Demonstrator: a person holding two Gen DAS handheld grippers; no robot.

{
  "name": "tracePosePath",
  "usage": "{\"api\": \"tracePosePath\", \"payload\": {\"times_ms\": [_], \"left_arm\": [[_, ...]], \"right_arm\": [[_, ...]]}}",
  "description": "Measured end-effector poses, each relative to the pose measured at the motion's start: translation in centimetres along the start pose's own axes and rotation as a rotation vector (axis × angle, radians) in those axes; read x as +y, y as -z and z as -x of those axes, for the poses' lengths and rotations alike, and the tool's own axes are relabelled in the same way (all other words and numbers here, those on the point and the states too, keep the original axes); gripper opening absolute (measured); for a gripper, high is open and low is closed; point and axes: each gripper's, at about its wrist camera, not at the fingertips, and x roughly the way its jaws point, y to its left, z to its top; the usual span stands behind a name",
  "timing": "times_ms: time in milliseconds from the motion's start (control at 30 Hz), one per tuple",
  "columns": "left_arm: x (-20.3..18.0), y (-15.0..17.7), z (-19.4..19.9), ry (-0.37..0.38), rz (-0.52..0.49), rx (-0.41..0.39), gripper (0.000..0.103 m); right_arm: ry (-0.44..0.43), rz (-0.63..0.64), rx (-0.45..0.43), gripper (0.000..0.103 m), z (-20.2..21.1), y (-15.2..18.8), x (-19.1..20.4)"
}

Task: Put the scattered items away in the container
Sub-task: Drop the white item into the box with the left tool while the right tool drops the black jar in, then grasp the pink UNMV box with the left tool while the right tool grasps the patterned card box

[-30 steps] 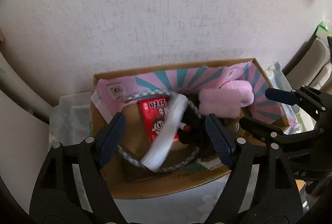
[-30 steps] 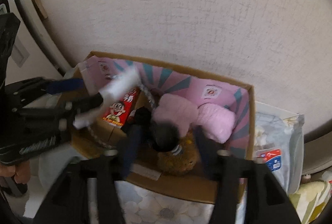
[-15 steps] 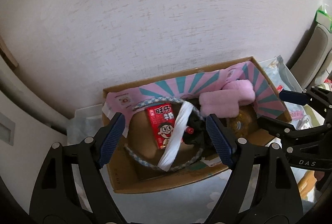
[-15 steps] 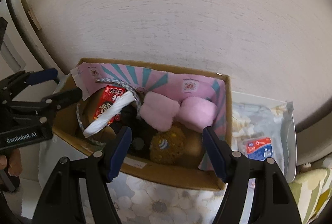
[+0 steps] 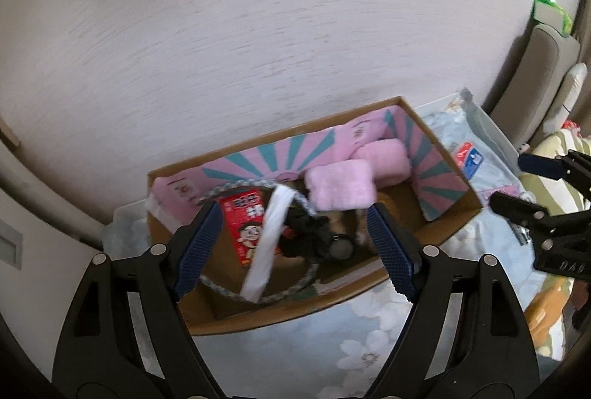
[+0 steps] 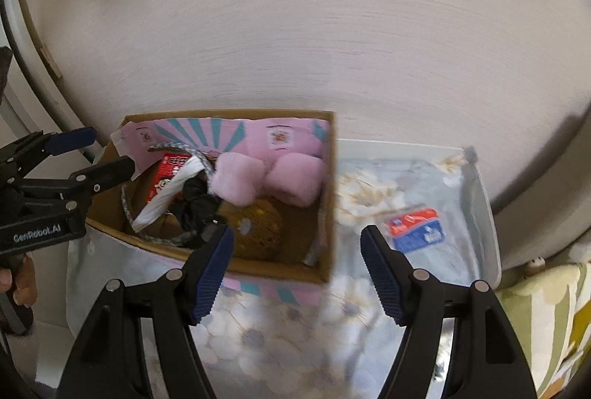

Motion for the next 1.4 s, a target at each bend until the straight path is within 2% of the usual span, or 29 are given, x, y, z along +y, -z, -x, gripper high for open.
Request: {"api": "tracePosePath", "payload": {"times_ms": [133,333,533,700,900,1067,1400], "left_arm": [[-2.1,-0.5,0.1,0.048,-0.018,-0.004,0.080],[-7.4,-1.6,-0.5,0.124,-0.092,0.002,0.080],[-13.3,-2.3,-1.9,0.221,-0.158,0.022,0.081],[-18.7,-1.6,-3.9,0.296,-0.242,0.047,0.081],[-24.3,0.0,-7.7,0.363,-0.363,0.079,0.081],[-26.5,0.9,-10.6,0.391,-0.423,0.101,0.081],[-27.9,1.4,-14.8,0.401,-0.475,0.159,0.081]], "right_arm": [[0.046,-0.045,-0.011,0.067,2.2,1.7,-3.5],[0.139,-0.143,0.020,0.067,4.1,5.7,-10.1],[0.161,-0.203,0.048,0.067,4.4,9.3,-13.9],[0.163,-0.181,0.078,0.067,3.6,11.4,-15.0],[0.117,-0.193,0.094,0.067,1.9,13.4,-15.8],[0.097,-0.145,0.090,0.067,0.8,14.5,-15.6],[0.107,-0.038,0.092,0.067,-1.2,15.4,-15.3]]}}
